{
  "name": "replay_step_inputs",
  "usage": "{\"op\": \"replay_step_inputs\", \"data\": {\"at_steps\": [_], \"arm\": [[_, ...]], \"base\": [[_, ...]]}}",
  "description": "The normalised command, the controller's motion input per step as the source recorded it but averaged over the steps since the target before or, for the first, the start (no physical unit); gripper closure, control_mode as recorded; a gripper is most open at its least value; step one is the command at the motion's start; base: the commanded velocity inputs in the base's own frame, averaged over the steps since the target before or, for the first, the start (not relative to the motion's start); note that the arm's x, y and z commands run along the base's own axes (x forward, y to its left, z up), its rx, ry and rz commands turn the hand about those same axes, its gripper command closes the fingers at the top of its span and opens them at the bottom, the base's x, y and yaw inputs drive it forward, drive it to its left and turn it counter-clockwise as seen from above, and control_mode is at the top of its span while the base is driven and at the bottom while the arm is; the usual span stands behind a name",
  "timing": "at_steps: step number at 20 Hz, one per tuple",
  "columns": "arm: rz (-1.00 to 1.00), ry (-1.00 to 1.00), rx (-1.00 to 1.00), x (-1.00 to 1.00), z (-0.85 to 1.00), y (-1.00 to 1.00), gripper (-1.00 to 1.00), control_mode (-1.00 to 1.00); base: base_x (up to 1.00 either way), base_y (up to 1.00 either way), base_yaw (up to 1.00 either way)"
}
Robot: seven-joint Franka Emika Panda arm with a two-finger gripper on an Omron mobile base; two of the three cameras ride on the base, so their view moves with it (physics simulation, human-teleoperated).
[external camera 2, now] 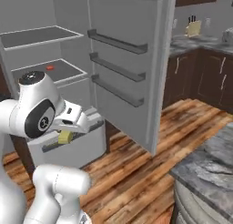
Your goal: Retrieve the butter from the fridge and place it on a plate on the dining table. Then retrieve the butter knife by the fridge and place it near the plate.
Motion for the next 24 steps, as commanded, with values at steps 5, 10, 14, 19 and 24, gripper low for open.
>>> {"op": "replay_step_inputs", "data": {"at_steps": [5,10,14,19,24], "arm": [[0.0,0.0,0.0,0.0,0.0,0.0,1.0,1.0],[0.0,0.0,0.0,0.0,0.0,0.0,1.0,1.0],[0.0,0.0,0.0,0.0,0.0,0.0,1.0,1.0],[0.0,0.0,0.0,0.0,0.0,0.0,1.0,1.0],[0.0,0.0,0.0,0.0,0.0,0.0,1.0,1.0]], "base": [[-0.11,0.0,-0.88],[-0.15,0.08,-0.8],[-0.38,0.0,-0.31],[-0.32,-0.29,-0.07],[-0.17,-0.66,-0.1]]}}
